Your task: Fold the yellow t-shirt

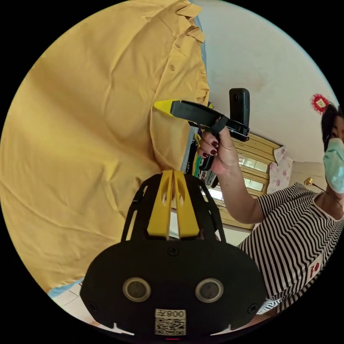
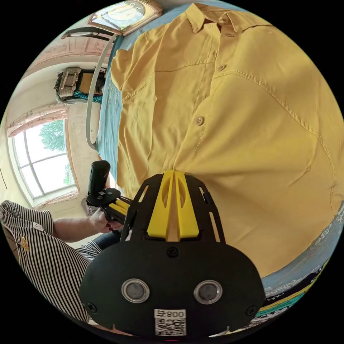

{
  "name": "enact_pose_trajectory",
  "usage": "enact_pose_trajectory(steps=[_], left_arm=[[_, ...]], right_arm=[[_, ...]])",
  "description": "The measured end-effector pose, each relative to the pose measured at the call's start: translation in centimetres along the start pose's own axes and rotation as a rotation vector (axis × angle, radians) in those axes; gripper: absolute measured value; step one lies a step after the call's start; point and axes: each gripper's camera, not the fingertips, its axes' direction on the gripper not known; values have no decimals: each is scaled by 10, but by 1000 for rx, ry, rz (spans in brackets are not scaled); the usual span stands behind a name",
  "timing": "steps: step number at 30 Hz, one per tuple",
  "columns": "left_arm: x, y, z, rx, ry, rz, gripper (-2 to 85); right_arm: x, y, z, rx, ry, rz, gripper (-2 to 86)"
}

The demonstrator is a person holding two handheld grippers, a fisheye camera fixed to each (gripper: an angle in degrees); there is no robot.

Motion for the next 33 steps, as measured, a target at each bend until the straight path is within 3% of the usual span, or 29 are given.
enact_pose_trajectory(steps=[6,13,20,25,33], left_arm=[[9,35,-53,81,-155,-45,52],[6,83,-147,264,-519,-263,91],[-8,73,-129,119,-627,-296,49],[-6,62,-114,8,-568,-287,15],[18,68,-120,-31,-642,-284,5]], right_arm=[[7,33,-43,78,-10,59,59],[55,127,-102,107,115,289,76],[102,194,-88,-30,137,540,88],[107,193,-83,-27,165,588,57],[82,186,-102,-87,248,521,4]])
